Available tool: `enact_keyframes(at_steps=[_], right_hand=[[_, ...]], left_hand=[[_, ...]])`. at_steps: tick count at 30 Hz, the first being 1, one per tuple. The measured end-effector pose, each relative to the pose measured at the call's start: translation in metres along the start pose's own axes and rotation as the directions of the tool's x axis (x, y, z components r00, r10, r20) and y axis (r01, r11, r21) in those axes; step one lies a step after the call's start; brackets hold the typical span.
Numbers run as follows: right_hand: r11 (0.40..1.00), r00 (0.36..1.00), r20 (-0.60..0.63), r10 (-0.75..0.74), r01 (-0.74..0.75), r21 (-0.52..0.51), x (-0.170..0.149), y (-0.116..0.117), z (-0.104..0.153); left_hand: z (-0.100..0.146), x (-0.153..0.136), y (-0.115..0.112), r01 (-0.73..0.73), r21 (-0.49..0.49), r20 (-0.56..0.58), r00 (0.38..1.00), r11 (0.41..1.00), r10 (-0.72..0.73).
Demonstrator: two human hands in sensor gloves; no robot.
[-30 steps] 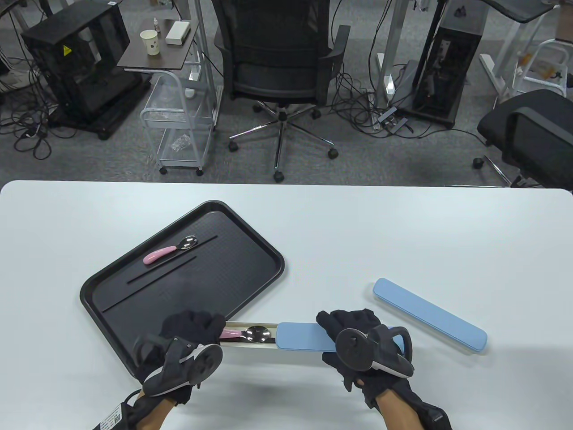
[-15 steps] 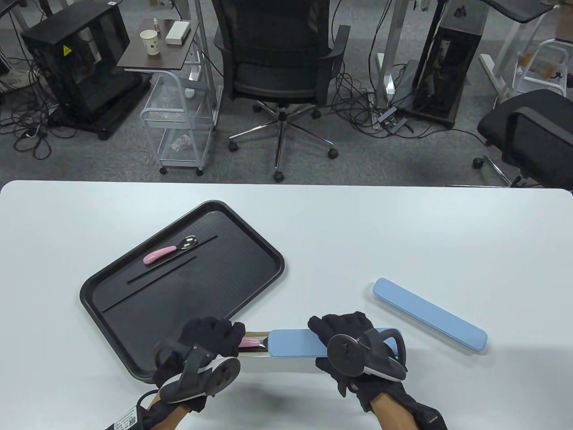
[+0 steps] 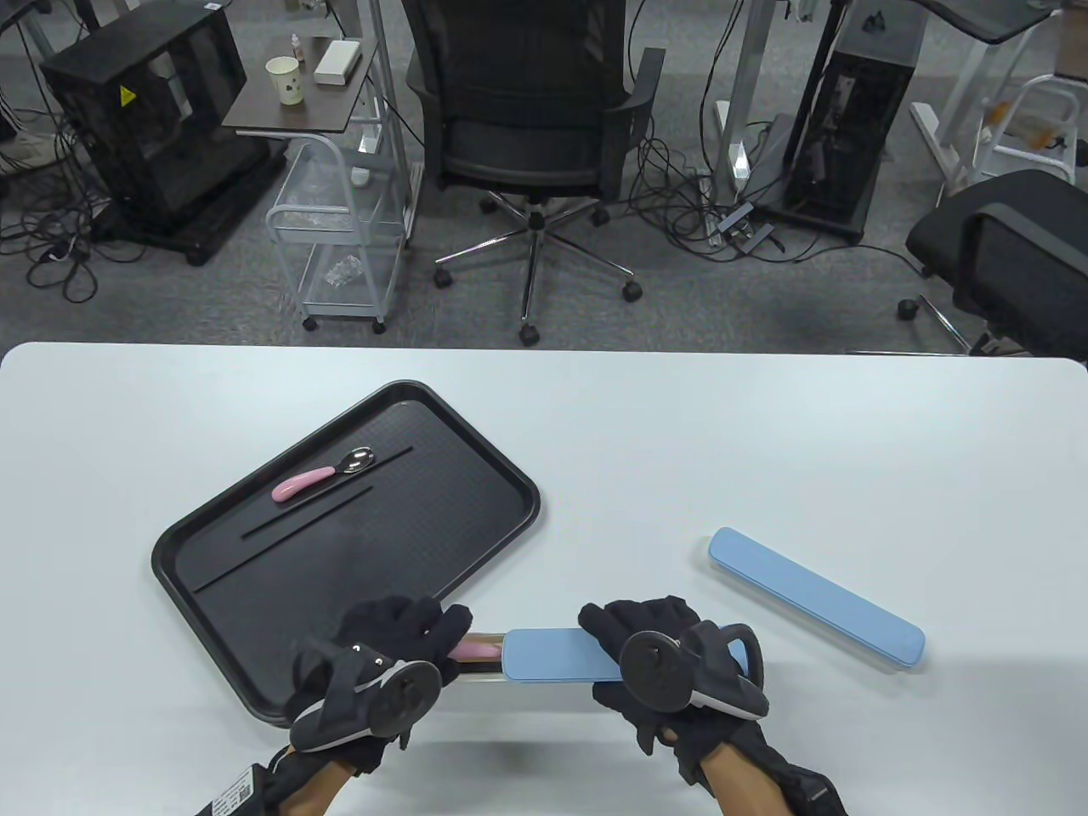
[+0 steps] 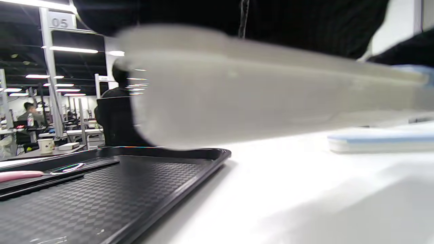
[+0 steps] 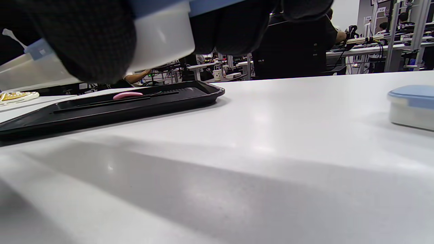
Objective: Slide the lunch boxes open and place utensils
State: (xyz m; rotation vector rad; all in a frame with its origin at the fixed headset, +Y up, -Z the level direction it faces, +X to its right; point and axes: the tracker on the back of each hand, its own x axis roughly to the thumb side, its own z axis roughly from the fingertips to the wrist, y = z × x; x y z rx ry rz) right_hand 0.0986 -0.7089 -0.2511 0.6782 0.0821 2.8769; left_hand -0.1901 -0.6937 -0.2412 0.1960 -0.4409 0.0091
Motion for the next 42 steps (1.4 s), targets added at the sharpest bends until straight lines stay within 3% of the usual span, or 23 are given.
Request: enact_keyframes(at_steps=[3, 9, 14, 25, 34, 42], right_hand=[[1.0, 1.0, -0.023, 0.02, -0.02, -0.015, -0.006, -0.002, 0.001], [0.999, 0.999, -0.045, -0.009, 0.007, -0.054, -0.015, -0.007, 0.004], [1.0, 1.0, -0.027, 0.001, -0.002, -0.029, -0.01, -0.004, 0.002], [0.999, 0.998, 0.057, 0.03, -0.029, -0.021, 0.025, 0.007, -0.003], [0.994, 0.993, 0.091, 0.074, -0.066, -0.087, 0.043, 0.007, -0.002], [0.994, 0.998, 0.05, 0.042, -0.036, -0.099, 0.029, 0.001, -0.001]], left_hand=[[0.004, -0.025, 0.005, -0.084, 0.017, -0.08, 0.993, 0.996, 0.085], [0.005, -0.055, -0.009, -0.21, -0.094, -0.135, 0.971, 0.973, 0.197], [-0.001, -0.033, -0.015, -0.153, -0.148, -0.034, 0.988, 0.977, 0.15], [-0.004, 0.025, -0.015, -0.005, -0.116, 0.165, 0.986, 0.993, 0.025], [0.0, 0.042, -0.01, 0.03, -0.046, 0.191, 0.981, 0.998, -0.021], [0.001, 0.029, -0.001, -0.085, -0.03, 0.154, 0.984, 0.996, 0.088]])
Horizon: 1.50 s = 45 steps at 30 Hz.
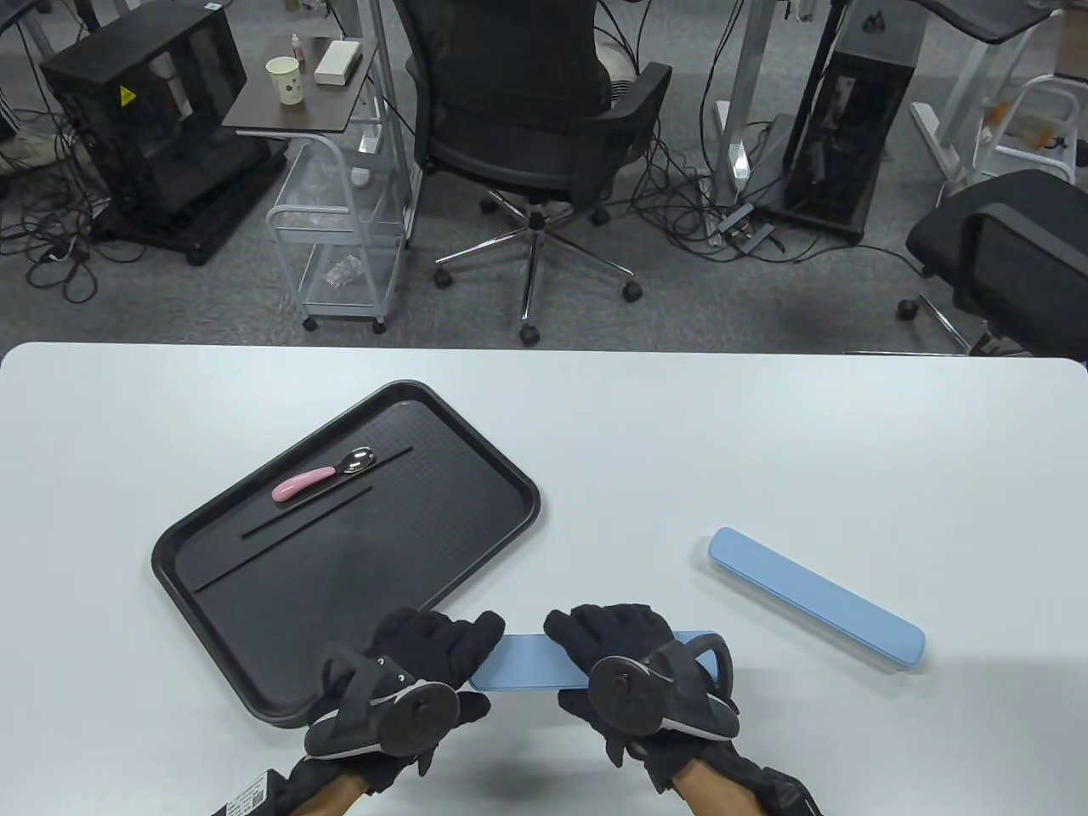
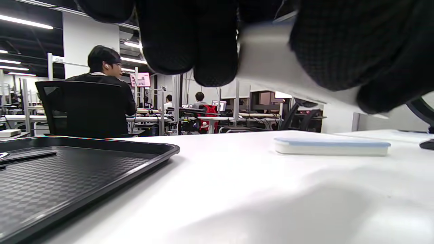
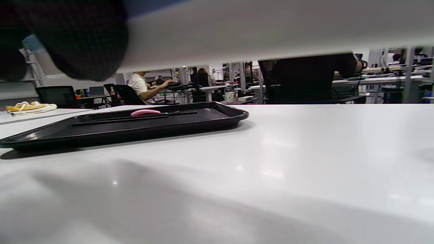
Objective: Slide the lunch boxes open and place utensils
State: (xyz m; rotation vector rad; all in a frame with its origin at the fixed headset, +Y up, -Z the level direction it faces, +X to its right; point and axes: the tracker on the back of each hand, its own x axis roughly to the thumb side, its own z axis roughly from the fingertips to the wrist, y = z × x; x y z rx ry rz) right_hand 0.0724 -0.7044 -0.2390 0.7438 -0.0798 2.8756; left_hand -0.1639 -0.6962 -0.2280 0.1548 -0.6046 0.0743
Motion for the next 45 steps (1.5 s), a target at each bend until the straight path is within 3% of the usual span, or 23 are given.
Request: enact_keyframes(at_steps=[8, 13, 18, 28, 38, 45], right_hand=[[0.997, 0.988, -0.151, -0.023, 0.033, 0.069, -0.045, 0.007, -0.002], [0.992, 0.972, -0.234, -0.003, 0.033, 0.123, -0.068, 0.019, -0.004], [0.979, 0.958, -0.285, -0.019, 0.076, 0.191, -0.083, 0.033, -0.005], [0.945, 0.941, -0.328, 0.085, 0.028, 0.325, -0.092, 0.056, -0.008], [0.936, 0.934, -0.356, 0.008, 0.118, 0.331, -0.095, 0.055, -0.005], [0.987, 0.92, -0.39, -0.031, 0.089, 0.131, -0.1, 0.013, 0.002]], left_hand=[[0.014, -0.066, 0.009, -0.131, 0.057, -0.231, 0.963, 0.99, 0.14], [0.021, -0.093, 0.007, -0.191, 0.082, -0.327, 0.922, 0.978, 0.207], [0.022, -0.101, 0.003, -0.205, 0.068, -0.358, 0.908, 0.976, 0.216], [0.021, -0.102, 0.0, -0.212, 0.06, -0.35, 0.91, 0.975, 0.22], [0.022, -0.102, -0.001, -0.216, 0.047, -0.349, 0.911, 0.975, 0.218], [0.022, -0.107, -0.003, -0.234, 0.044, -0.369, 0.9, 0.971, 0.234]])
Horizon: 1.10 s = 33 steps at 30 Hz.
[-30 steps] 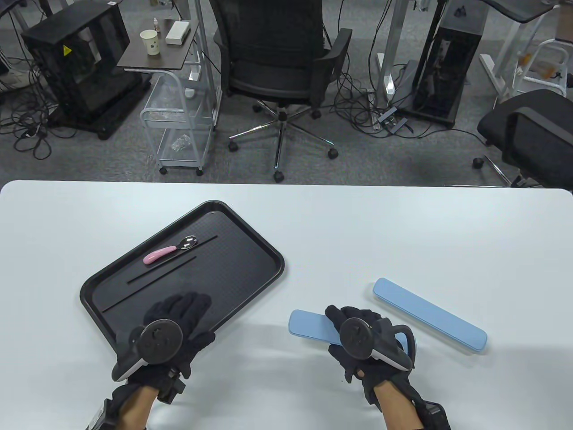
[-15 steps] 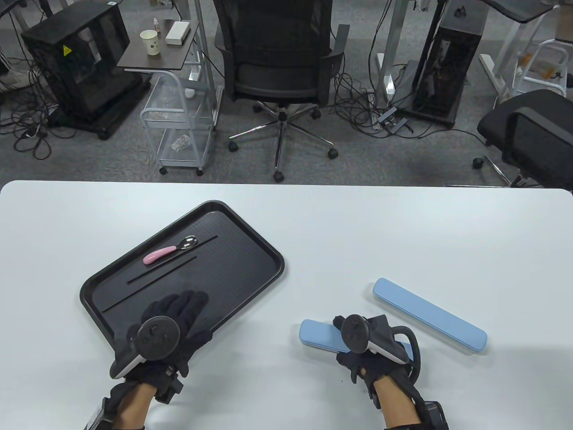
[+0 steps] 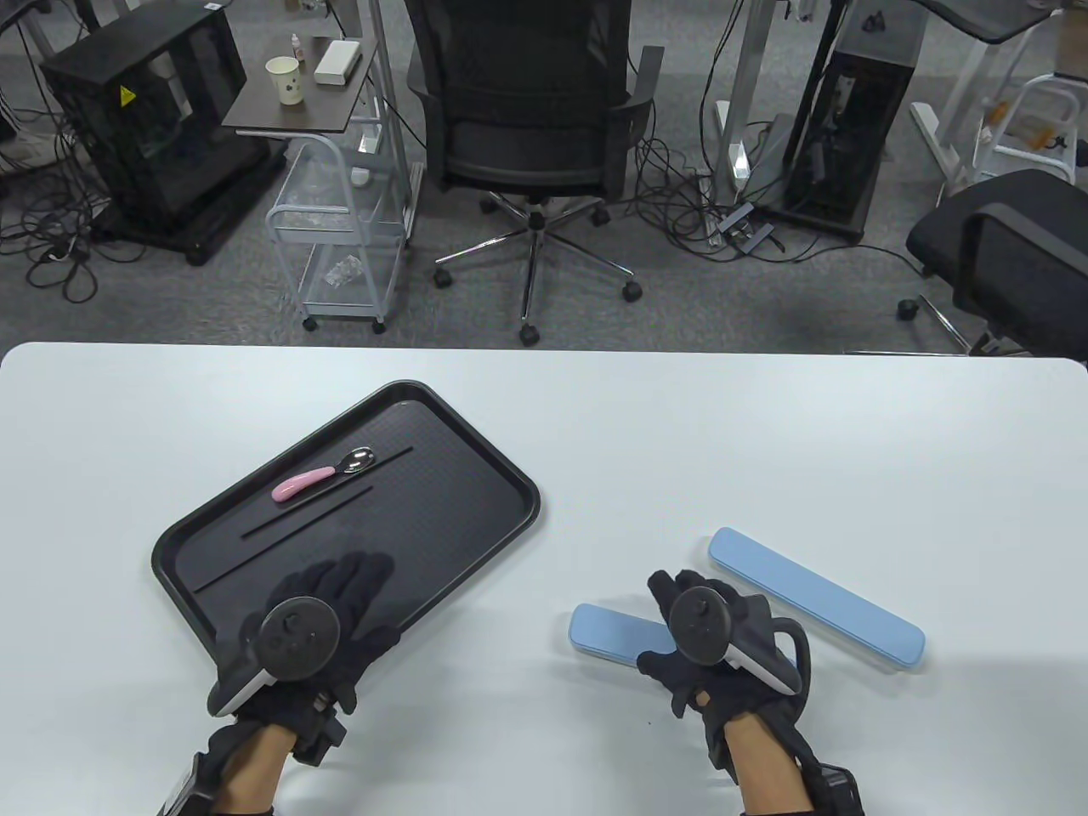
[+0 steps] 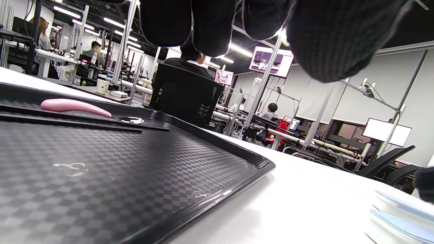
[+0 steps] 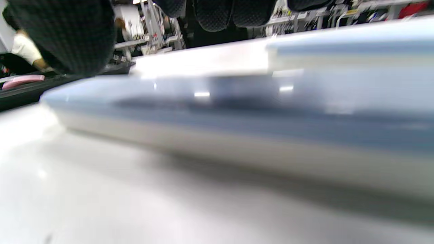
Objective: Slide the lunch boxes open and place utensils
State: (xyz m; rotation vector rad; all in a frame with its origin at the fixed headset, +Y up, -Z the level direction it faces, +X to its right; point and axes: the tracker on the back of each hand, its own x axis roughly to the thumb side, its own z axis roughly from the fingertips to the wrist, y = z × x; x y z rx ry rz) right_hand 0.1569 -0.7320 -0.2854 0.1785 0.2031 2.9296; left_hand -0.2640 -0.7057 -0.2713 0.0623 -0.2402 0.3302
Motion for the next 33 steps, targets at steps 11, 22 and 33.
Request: enact_keyframes(at_steps=[11, 22, 33], right_hand=[[0.992, 0.96, -0.266, 0.09, -0.111, -0.066, -0.056, -0.051, -0.024], [0.979, 0.905, -0.386, 0.181, -0.129, 0.157, -0.108, -0.015, -0.061], [0.967, 0.904, -0.376, 0.203, -0.126, 0.22, -0.115, 0.005, -0.069]], left_hand=[[0.0, 0.001, 0.002, 0.003, 0.006, 0.007, 1.0, 1.0, -0.003], [0.0, -0.001, 0.002, 0.0, -0.003, -0.003, 1.0, 1.0, 0.0], [-0.001, 0.0, 0.001, 0.008, -0.014, -0.003, 1.0, 1.0, -0.008]])
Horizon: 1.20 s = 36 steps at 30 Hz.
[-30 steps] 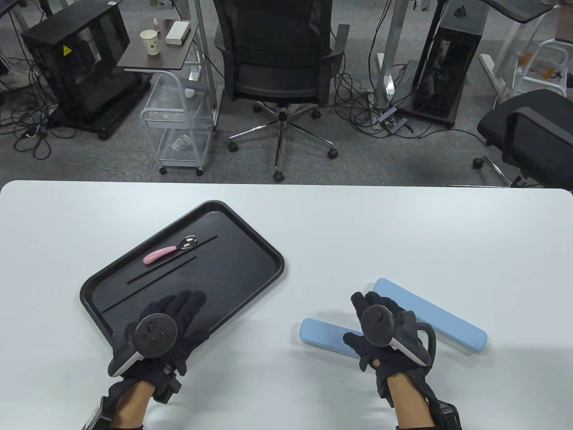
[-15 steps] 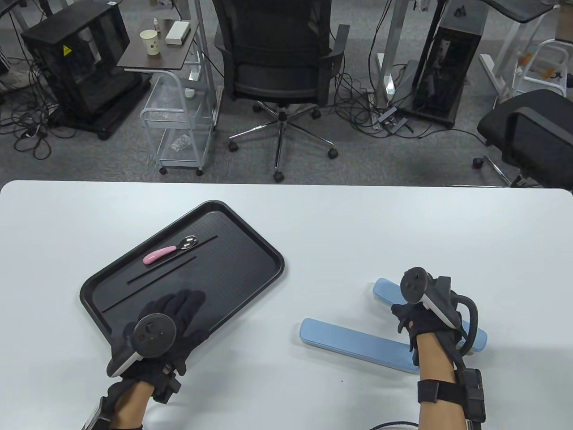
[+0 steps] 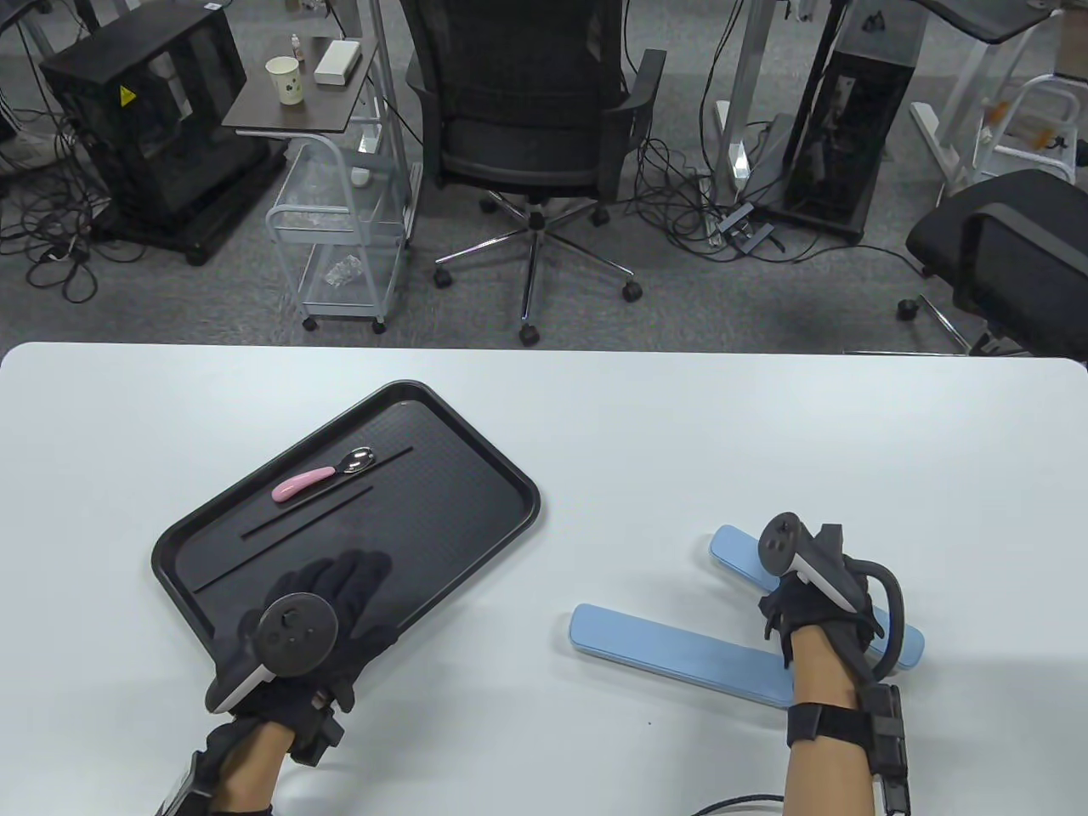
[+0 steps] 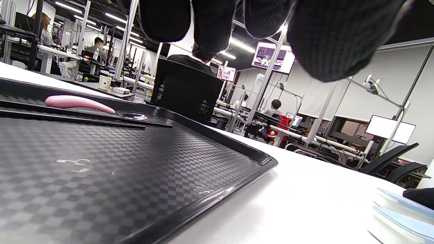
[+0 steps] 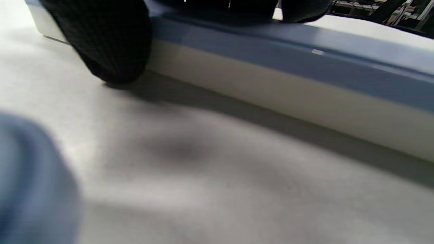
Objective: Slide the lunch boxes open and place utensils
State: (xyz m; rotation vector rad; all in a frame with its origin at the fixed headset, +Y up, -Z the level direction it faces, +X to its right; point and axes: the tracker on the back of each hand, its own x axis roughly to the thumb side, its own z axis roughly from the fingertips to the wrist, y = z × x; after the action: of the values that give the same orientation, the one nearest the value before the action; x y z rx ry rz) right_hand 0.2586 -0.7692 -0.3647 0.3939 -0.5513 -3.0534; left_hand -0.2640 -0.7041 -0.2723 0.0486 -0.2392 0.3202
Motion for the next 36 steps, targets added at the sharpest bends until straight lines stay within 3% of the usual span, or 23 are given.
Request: enact_keyframes(at_steps=[8, 16, 21, 28, 36], right_hand=[[0.996, 0.996, 0.04, -0.084, 0.086, -0.038, -0.011, -0.006, 0.004], [0.966, 0.975, 0.162, -0.154, 0.183, -0.185, -0.004, -0.037, 0.037], [0.942, 0.957, 0.263, -0.12, 0.193, -0.275, 0.019, -0.05, 0.065], [0.925, 0.903, 0.428, -0.051, 0.204, -0.32, 0.069, -0.065, 0.111], [0.939, 0.773, 0.635, 0.0, 0.218, -0.265, 0.136, -0.057, 0.158]], left_hand=[[0.0, 0.0, -0.001, 0.003, -0.003, 0.005, 1.0, 1.0, -0.003], [0.0, 0.004, -0.003, 0.012, -0.008, 0.028, 1.0, 1.0, -0.011], [0.0, 0.01, -0.006, 0.028, -0.012, 0.051, 0.998, 1.0, -0.027], [0.002, 0.019, -0.008, 0.043, -0.009, 0.087, 0.995, 0.999, -0.042], [0.005, 0.038, -0.014, 0.06, -0.004, 0.162, 0.985, 0.998, -0.059]])
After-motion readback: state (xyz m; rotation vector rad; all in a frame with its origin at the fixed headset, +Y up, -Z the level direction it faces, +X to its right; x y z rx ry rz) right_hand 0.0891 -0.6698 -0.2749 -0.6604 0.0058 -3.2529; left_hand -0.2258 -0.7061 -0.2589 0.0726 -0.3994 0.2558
